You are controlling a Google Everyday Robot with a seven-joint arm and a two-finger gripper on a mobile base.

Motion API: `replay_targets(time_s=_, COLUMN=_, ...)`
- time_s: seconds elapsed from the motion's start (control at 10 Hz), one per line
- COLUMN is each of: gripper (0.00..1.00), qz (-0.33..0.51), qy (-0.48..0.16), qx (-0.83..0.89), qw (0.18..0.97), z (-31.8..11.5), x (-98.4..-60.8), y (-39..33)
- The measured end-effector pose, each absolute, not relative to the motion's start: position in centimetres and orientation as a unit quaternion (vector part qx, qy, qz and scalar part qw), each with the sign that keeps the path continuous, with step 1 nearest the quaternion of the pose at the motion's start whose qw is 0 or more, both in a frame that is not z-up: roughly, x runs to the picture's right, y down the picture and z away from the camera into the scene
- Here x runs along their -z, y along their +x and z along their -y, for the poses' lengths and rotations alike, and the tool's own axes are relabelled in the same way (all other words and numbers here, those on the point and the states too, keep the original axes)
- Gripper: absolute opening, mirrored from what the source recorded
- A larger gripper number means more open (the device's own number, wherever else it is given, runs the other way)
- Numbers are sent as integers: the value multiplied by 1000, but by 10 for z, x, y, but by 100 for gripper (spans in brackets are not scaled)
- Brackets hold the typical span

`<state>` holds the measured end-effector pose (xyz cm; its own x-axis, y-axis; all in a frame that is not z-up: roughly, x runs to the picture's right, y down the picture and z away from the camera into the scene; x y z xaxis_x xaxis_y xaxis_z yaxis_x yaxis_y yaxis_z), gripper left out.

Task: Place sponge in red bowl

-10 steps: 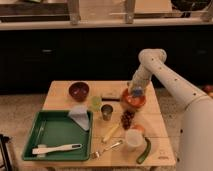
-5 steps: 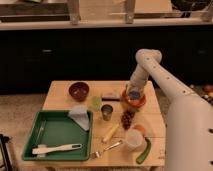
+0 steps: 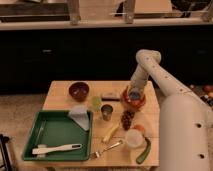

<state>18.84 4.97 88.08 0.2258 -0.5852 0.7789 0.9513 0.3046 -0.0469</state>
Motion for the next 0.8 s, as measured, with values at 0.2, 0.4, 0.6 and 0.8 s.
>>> replay_targets(time_s=0.2, gripper=0, qz=341, qy=-275, qx=514, qw=737, z=-51, x=-884, y=192)
replay_targets(time_s=0.4, gripper=0, qz=345, qy=-277, qx=509, qw=738, z=-52, x=-886, y=195)
replay_targets(time_s=0.6, gripper=0, qz=350, qy=-277, qx=506, qw=738, z=-53, x=-889, y=193)
replay_targets(time_s=0.8, gripper=6, qz=359, qy=-271, qx=502, qw=739, z=-53, x=-893, y=197)
